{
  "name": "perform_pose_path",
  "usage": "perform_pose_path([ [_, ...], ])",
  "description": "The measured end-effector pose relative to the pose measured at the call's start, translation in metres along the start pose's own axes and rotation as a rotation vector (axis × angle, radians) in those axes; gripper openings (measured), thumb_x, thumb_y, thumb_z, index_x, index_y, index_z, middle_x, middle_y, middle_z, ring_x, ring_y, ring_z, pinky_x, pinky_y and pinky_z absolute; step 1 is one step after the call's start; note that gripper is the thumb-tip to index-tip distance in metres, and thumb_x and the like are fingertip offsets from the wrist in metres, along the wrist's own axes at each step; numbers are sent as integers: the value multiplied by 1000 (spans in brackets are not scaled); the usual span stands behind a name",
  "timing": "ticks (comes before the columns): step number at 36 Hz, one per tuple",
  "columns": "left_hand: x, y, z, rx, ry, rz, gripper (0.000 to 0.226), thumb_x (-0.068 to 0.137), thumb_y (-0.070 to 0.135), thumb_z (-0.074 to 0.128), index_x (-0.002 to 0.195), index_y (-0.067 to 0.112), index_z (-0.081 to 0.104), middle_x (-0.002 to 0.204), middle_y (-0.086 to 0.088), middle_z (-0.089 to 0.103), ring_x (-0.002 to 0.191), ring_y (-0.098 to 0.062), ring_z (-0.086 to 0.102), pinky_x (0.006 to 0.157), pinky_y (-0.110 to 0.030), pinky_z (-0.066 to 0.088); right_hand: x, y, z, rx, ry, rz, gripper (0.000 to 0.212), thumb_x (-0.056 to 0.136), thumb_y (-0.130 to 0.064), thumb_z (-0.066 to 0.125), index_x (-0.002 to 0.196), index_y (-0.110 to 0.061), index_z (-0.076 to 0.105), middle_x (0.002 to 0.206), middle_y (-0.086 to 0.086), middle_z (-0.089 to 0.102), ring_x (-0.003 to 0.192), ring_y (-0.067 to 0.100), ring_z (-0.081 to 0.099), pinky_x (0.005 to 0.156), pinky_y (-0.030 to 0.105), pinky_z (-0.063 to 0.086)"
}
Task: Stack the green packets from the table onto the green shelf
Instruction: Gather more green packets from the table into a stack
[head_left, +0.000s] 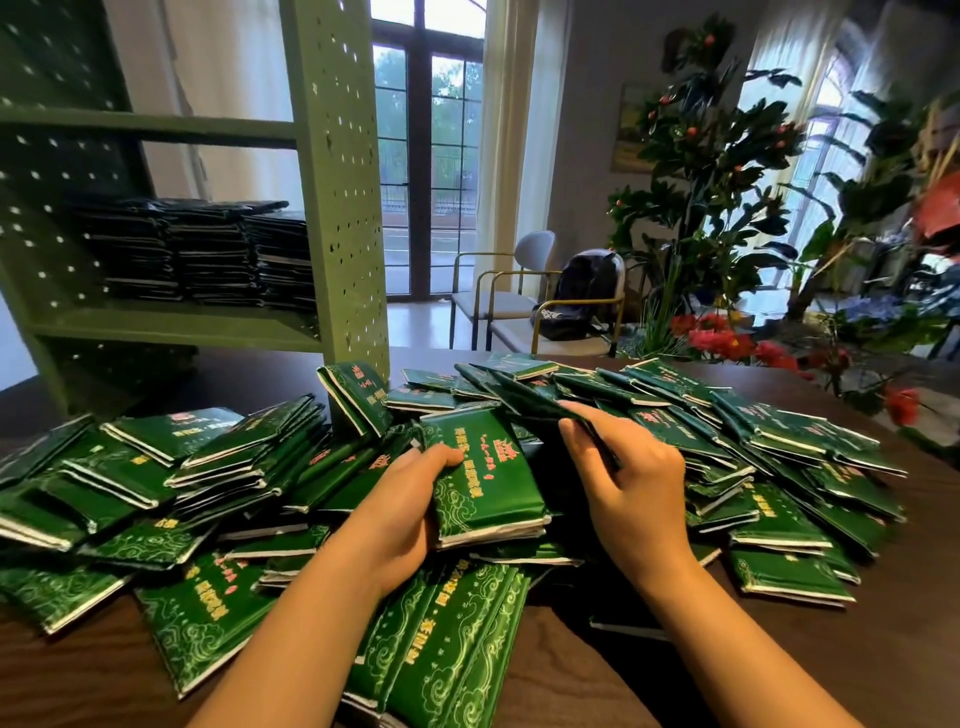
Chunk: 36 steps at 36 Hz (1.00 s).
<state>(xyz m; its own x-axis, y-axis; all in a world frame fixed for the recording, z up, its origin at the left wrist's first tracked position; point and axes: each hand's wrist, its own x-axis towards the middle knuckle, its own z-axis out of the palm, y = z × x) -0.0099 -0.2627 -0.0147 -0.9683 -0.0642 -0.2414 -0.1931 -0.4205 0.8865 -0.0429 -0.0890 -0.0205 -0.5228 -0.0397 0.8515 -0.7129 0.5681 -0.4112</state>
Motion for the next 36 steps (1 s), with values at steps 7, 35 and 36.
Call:
perform_pose_path([
  [7,1,0,-1,-17,12,-7,41,96,12,49,133,-5,47,104,-22,69,77,-28,68,68,-36,59,5,12,-6,-33,57,86,38,90,-39,51,92,-9,74,81,2,72,71,-1,53,65,5,34],
  [35,-1,3,-4,-105,36,21,38,98,20,45,130,2,52,90,-17,70,66,-29,67,44,-34,55,12,16,-15,-184,-711,465,81,86,-47,62,150,-20,20,145,5,41,124,24,46,98,32,37],
  [36,-1,3,-5,-103,37,22,37,98,20,45,130,2,52,90,-17,70,66,-29,67,45,-35,55,11,17,-14,-190,-718,476,86,84,-51,62,151,-22,17,145,6,41,125,25,46,101,34,38],
])
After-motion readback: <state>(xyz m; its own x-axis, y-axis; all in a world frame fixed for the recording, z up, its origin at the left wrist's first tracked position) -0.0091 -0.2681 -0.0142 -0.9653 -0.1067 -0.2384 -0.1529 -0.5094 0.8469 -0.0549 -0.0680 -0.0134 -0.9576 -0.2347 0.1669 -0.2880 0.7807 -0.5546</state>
